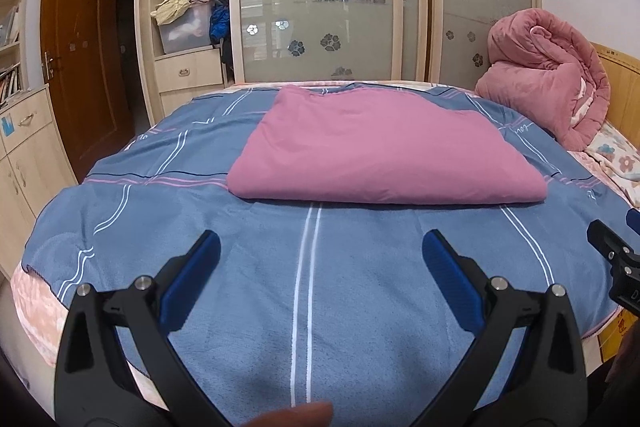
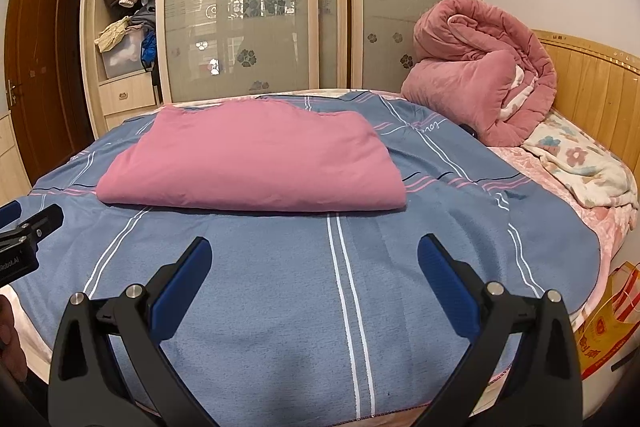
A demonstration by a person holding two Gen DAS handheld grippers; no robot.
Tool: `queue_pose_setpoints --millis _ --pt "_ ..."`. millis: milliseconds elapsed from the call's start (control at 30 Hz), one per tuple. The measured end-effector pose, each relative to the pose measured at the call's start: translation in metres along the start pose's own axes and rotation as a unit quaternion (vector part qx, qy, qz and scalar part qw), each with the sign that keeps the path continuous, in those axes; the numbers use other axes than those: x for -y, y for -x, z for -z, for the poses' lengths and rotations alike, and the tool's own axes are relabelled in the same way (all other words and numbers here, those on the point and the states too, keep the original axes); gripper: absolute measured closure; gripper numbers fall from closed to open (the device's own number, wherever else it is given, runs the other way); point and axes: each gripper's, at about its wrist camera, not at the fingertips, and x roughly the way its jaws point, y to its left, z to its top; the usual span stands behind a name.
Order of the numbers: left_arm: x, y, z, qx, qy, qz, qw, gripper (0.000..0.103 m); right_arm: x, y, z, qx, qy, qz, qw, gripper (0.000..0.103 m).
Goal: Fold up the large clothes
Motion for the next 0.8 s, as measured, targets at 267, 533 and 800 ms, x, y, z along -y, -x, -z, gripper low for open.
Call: queue_pose_setpoints --millis 267,533,800 --pt "-0.0018 0.0013 -0.0001 0.002 0.004 -0.001 1.0 0.002 -0.0004 0.0003 -0.0007 0.001 0.001 0.002 1.0 0.001" --pt "-0.0029 0.0012 -0.001 0.0 0.003 -0.001 1.0 0.002 -0.0008 -0.0003 -0.0013 0.001 0.002 0.002 1.0 0.001" --pt "-0.0043 -0.0012 -0.0002 -0.004 -0.002 -0.004 1.0 0.002 -0.0005 -0.0003 -0.0019 0.003 0.001 0.003 1.0 0.001"
